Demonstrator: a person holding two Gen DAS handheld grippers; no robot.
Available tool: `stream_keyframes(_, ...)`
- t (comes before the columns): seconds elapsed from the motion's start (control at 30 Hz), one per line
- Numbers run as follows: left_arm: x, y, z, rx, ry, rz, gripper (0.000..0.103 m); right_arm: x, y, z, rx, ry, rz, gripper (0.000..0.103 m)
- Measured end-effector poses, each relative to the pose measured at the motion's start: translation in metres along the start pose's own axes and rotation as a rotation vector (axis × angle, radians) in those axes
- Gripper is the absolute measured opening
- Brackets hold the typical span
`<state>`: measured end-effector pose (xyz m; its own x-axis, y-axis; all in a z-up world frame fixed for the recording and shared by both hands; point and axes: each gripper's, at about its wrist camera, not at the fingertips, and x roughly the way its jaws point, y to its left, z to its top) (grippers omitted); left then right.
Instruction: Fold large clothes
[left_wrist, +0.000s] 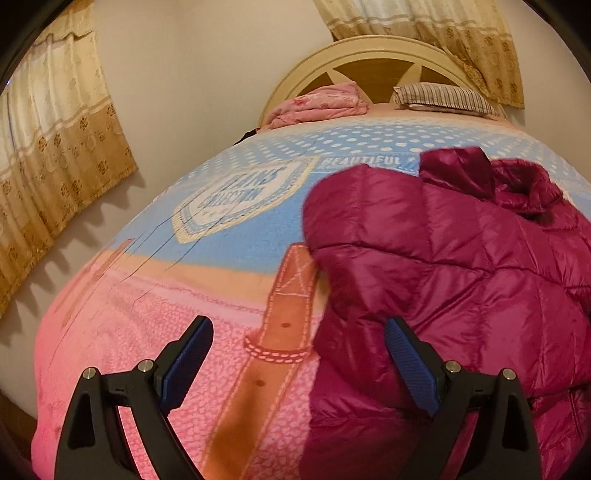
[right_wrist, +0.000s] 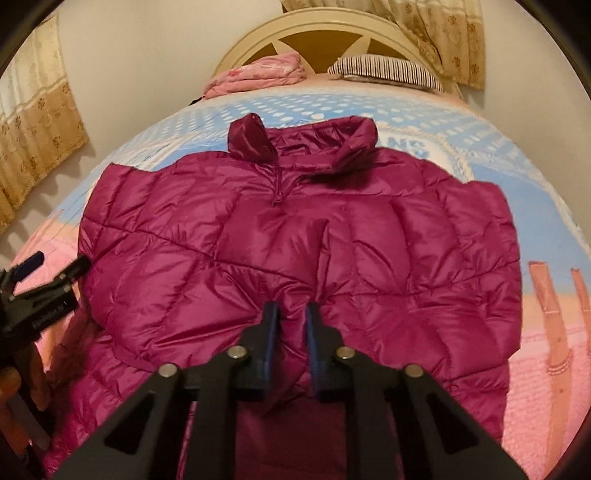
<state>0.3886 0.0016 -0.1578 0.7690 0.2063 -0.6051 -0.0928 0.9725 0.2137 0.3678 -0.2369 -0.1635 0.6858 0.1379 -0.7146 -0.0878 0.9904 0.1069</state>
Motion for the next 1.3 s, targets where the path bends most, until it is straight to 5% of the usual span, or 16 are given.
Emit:
stream_keyframes(0.4,0.015,0.031,0.018,-0.113,0.070,0.110,0.094,-0.012,-0.029,-0.012,0.024,-0.010,-0.097,0.010)
stream_keyframes(0.43,0.013,0.026,0.023,-0.117,0.060,0.090,0.094,-0.014,-0.031,-0.011,0.034,-0.013,-0.099,0.014)
stream_keyframes(0.47,0.011,0.023,0.027,-0.117,0.050,0.079,0.094,-0.019,-0.033,-0.010,0.049,-0.028,-0.132,0.035)
stream_keyframes(0.5,0.009,0.019,0.031,-0.114,0.035,0.073,0.094,-0.025,-0.035,-0.008,0.056,-0.049,-0.159,0.045)
stream_keyframes(0.63,0.003,-0.009,0.052,-0.095,-0.030,-0.018,0.094,-0.056,-0.038,0.004,0.082,-0.171,-0.247,0.049)
stream_keyframes(0.73,0.012,-0.032,0.058,-0.056,-0.035,-0.086,0.094,-0.066,-0.026,0.018,0.070,-0.238,-0.175,0.049)
stream_keyframes(0.87,0.039,-0.053,0.051,-0.002,0.017,-0.093,0.094,-0.029,-0.003,0.030,0.019,-0.165,-0.087,0.049)
stream_keyframes(1.07,0.076,-0.059,0.033,-0.020,0.130,-0.149,0.094,0.033,-0.007,0.024,0.006,-0.055,-0.153,0.049)
stream_keyframes(1.3,0.087,-0.061,0.030,-0.028,0.180,-0.156,0.098,0.046,-0.015,0.011,0.031,-0.016,-0.133,0.051)
